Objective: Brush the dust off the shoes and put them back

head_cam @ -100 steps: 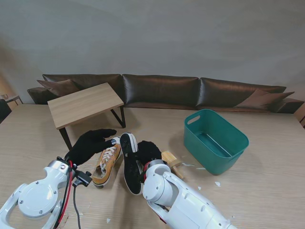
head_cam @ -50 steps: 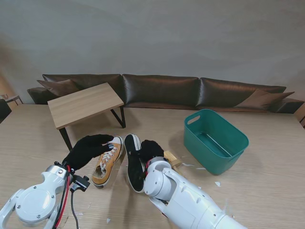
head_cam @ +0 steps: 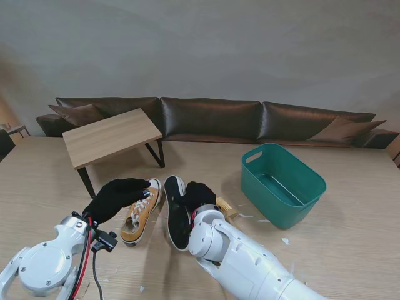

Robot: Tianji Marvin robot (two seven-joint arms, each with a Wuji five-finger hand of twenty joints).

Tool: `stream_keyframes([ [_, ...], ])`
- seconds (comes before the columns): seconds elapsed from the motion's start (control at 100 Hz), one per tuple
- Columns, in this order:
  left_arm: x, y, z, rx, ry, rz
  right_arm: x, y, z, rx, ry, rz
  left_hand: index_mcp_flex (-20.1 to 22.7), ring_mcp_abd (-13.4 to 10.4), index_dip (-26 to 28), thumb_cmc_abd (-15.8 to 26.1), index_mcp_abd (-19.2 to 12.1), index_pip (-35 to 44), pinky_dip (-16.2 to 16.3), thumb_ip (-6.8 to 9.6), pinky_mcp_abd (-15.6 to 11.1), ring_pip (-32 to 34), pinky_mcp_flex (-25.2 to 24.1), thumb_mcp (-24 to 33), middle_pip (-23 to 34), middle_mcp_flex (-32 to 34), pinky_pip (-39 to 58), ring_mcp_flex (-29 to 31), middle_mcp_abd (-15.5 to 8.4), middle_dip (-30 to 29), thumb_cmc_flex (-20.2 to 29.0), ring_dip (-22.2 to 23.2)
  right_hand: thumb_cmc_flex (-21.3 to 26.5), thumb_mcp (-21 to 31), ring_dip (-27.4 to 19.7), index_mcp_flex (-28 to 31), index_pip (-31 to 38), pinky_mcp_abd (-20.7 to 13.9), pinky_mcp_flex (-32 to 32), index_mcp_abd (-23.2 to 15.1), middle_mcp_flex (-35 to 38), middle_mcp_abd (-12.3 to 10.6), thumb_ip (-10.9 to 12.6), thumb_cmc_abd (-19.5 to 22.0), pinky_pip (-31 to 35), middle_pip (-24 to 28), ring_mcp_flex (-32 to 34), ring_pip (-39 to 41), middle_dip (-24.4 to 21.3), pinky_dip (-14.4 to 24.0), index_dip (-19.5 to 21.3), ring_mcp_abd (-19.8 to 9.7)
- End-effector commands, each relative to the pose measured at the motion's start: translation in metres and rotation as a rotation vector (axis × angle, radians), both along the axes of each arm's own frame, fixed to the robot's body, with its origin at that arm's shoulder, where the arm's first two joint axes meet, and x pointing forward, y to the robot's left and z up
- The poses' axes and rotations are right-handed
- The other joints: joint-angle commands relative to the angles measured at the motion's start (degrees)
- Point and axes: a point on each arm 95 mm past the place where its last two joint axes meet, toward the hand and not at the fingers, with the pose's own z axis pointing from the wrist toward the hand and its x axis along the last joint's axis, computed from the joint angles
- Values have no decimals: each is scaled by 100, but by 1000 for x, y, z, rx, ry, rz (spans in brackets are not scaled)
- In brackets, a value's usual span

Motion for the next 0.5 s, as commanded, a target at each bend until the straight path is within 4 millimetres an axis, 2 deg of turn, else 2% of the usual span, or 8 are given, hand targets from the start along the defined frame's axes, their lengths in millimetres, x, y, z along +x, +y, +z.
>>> stream_keyframes([
  [0.0, -1, -2, -1, -2, 15, -18, -1, 1, -1, -15, 12, 12, 81, 82, 47, 207, 2, 34, 92, 195, -97, 75, 87, -127, 50, 196, -117, -62, 38, 67, 77, 44, 26, 299, 15, -331, -42, -150, -920, -239, -184, -260, 386, 100, 29, 135, -9, 33, -91, 55, -127, -121],
  [0.12, -2, -2, -1, -3, 18, -20, 0, 0, -1, -43, 6, 12, 111, 88, 65, 224, 19, 46, 91, 199, -82, 91, 112, -153, 65, 250, -112, -40, 59, 101, 91, 51, -1, 253, 10, -512, -105, -147, -929, -154, -231, -247, 383, 83, 20, 144, -21, 31, -108, 46, -301, -122],
  [0.14, -2, -2, -1, -3, 19, -20, 0, 0, -1, -45, 5, 13, 119, 85, 68, 230, 15, 49, 90, 200, -79, 97, 117, -159, 65, 254, -111, -31, 64, 106, 93, 53, -7, 236, 1, -555, 60, -147, -930, -146, -239, -245, 397, 84, 25, 177, -22, 36, -157, 33, -699, -122],
  [0.17, -1, -2, -1, -2, 20, -21, 0, -1, 0, -47, 3, 12, 126, 87, 72, 230, 26, 51, 89, 201, -78, 103, 121, -167, 73, 279, -111, -22, 59, 116, 94, 55, -12, 230, -1, -593, 104, -146, -930, -133, -245, -239, 399, 96, 27, 183, -23, 37, -171, 29, -820, -121],
  [0.49, 1, -3, -1, 0, 34, -31, 7, -4, 2, -102, -42, 28, 173, 115, 100, 270, 47, 59, 85, 210, -50, 135, 161, -234, 94, 378, -102, 15, 98, 181, 126, 69, -17, 231, -3, -612, 192, -151, -881, -158, -163, -276, 391, 82, 40, 188, 25, 60, -173, 20, -927, -148],
])
